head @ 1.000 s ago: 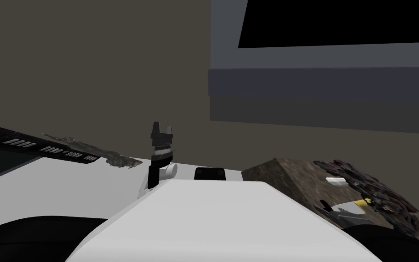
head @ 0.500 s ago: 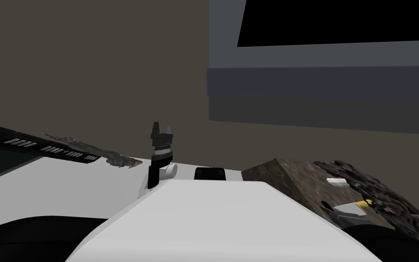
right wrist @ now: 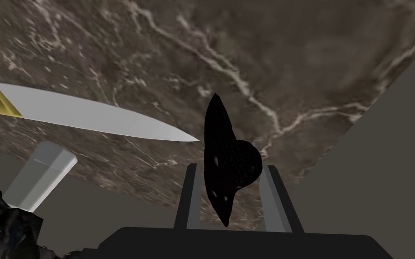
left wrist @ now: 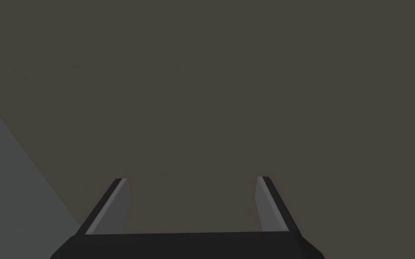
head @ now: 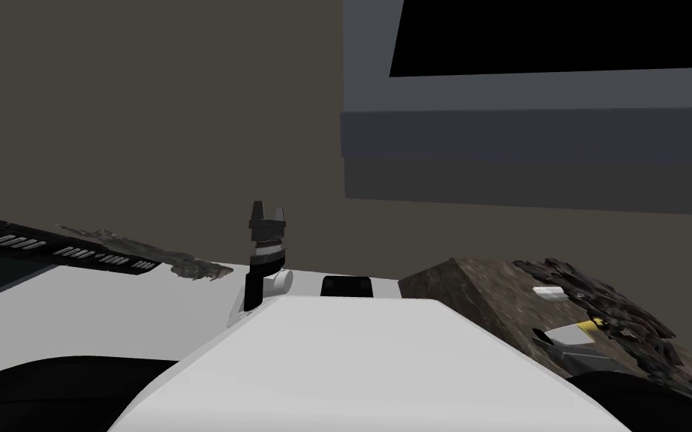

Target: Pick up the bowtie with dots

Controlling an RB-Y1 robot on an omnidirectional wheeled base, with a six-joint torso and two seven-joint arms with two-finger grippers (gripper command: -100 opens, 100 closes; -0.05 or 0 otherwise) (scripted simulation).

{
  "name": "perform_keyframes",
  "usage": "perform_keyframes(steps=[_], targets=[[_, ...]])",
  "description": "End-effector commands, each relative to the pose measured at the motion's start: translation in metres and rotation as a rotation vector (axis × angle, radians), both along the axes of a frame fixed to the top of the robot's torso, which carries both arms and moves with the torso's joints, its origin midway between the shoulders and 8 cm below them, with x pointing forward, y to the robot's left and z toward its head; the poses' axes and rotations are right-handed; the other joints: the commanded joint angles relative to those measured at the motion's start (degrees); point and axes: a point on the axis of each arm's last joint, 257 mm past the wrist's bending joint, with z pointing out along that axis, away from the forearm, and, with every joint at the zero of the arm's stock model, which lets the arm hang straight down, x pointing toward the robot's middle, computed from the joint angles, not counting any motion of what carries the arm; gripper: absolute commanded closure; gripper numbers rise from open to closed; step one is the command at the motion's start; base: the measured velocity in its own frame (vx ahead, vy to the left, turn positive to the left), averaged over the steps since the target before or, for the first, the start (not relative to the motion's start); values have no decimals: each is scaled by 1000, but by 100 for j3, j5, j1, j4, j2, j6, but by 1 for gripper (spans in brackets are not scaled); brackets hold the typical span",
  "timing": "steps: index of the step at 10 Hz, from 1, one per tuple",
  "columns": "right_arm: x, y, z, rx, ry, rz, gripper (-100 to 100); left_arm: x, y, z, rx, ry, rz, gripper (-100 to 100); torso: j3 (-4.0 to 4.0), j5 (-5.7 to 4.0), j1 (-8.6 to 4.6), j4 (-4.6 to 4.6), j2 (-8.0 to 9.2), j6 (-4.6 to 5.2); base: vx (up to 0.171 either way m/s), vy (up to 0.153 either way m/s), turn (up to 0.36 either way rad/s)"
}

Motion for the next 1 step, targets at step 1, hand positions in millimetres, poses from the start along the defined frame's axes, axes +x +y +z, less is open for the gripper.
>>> perform_keyframes(steps=[1], targets=[[0, 0, 0, 0, 0, 0, 0, 0, 0, 0, 0, 0, 0, 0, 0, 0, 0, 0, 0, 0, 0, 0, 0]])
